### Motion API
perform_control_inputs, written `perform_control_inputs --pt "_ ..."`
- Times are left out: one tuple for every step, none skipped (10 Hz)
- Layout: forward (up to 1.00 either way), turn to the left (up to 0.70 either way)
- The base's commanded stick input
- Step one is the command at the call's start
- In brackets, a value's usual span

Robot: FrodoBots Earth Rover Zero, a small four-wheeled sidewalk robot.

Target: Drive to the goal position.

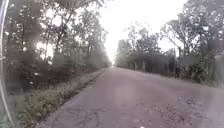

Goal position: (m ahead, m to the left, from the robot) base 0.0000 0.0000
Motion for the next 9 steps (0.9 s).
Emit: perform_control_inputs --pt "0.1 0.01" --pt "0.1 0.01" --pt "0.1 0.01" --pt "0.1 0.01" --pt "0.1 0.01" --pt "0.1 0.01" --pt "0.1 0.01" --pt "0.1 0.01" --pt "0.1 0.01"
